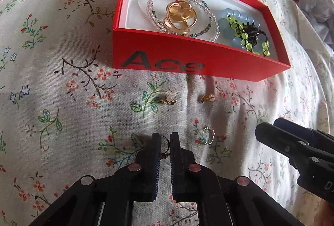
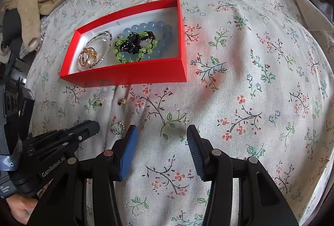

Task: Organize jewelry
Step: 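Grasp a small gold earring with the right tool while the left holds its earring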

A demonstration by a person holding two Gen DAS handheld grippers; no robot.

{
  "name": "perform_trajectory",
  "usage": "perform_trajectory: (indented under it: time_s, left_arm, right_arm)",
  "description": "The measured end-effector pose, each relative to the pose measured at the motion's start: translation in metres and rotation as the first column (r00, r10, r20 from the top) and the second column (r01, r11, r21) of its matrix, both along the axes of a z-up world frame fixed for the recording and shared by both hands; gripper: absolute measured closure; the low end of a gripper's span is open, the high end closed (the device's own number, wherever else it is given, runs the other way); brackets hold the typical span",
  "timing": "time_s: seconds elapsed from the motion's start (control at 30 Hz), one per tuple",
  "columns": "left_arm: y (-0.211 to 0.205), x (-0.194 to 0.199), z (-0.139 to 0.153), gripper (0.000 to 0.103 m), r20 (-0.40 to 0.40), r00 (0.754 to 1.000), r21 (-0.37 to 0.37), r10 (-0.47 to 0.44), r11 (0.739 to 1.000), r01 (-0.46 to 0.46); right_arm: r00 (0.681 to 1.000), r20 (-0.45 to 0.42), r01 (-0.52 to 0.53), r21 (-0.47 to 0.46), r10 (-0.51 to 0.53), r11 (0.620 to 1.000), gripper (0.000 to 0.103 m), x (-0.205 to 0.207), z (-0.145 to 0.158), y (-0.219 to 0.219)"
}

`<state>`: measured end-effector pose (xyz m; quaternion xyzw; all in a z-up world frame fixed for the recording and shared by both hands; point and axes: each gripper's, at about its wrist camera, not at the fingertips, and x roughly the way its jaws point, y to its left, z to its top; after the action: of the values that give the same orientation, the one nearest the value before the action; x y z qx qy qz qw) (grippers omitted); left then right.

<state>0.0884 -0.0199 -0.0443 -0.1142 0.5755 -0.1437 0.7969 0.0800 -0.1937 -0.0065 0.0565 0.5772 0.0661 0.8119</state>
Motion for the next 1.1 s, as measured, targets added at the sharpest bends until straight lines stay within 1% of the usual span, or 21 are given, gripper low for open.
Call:
perform_trajectory:
  time_s: [0.2,0.37,0.5,0.7,1.0,1.1]
  left_arm:
    - [0.011,0.0,0.002,0.1,-0.005,1.0,-0.016,0.009,1.0,-0.009]
    - [0.014,-0.001,0.012,0.1,0.025,1.0,-0.013,-0.008,1.0,0.008]
    - [0.017,-0.002,0.013,0.1,0.02,1.0,-0.02,0.008,1.0,-0.008]
    - [0.027,-0.006,0.022,0.1,0.044,0.999,-0.019,0.021,1.0,-0.02]
    - [0.045,-0.009,0.018,0.1,0.037,0.998,-0.017,0.046,0.999,-0.045]
    - [0.048,-0.012,0.019,0.1,0.039,0.998,-0.019,0.046,0.999,-0.045]
  right_arm:
    - [1.0,-0.002,-0.012,-0.002,0.012,1.0,0.051,0.0,-0.001,0.005]
    - [1.0,-0.019,-0.015,-0.003,0.015,1.0,0.051,0.003,-0.007,0.007]
    - [1.0,-0.018,-0.002,0.014,0.002,1.0,0.051,0.005,-0.005,0.005]
    - [0.999,-0.012,-0.033,0.008,0.033,0.999,0.051,0.001,-0.002,0.01]
    - [0.998,0.009,-0.054,0.015,0.054,0.998,0.052,0.004,-0.001,0.024]
    - [0.998,0.012,-0.059,0.003,0.059,0.998,0.055,0.005,-0.002,0.027]
